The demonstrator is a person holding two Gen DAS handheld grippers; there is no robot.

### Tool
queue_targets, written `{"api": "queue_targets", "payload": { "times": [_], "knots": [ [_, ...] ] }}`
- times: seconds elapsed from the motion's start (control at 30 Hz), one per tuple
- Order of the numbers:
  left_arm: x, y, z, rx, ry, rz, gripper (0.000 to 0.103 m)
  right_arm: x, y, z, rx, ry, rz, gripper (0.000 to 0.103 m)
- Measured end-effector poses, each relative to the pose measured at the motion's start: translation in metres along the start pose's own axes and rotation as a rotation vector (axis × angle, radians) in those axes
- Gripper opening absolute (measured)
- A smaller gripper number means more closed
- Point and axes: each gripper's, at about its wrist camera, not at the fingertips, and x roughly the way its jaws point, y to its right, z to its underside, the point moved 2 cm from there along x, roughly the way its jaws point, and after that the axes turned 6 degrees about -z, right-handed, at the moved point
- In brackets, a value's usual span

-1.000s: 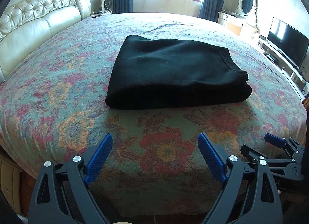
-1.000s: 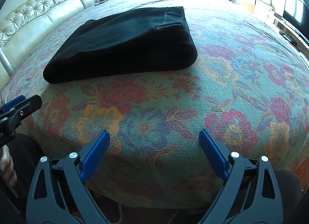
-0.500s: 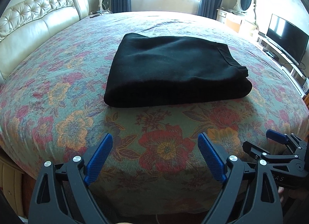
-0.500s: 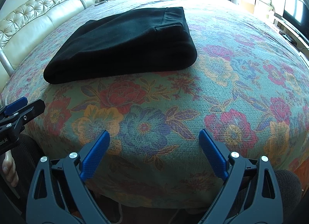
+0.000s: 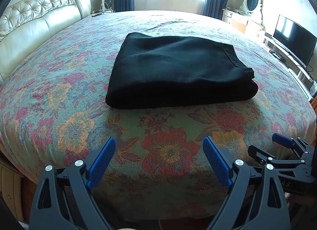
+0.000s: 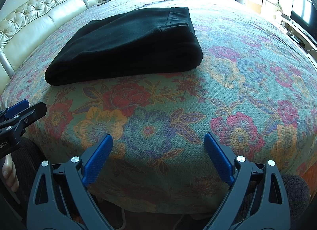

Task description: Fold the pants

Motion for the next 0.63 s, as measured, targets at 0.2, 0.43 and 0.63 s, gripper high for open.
{"api": "queue_targets", "payload": {
  "times": [0.2, 0.43, 0.63],
  "knots": [
    [-0.01, 0.001, -0.004, 0.034, 0.073, -0.031, 0.088, 0.0, 0.0, 0.0, 0.0, -0.001, 0.0, 0.094],
    [-0.007, -0.01, -0.008, -0.06, 0.038, -0.005, 0.088, 0.0, -0.001, 0.0, -0.001, -0.001, 0.0, 0.094],
    [-0.004, -0.01, -0.007, -0.063, 0.02, -0.002, 0.088, 0.0, -0.001, 0.0, -0.001, -0.001, 0.0, 0.094]
  ]
}}
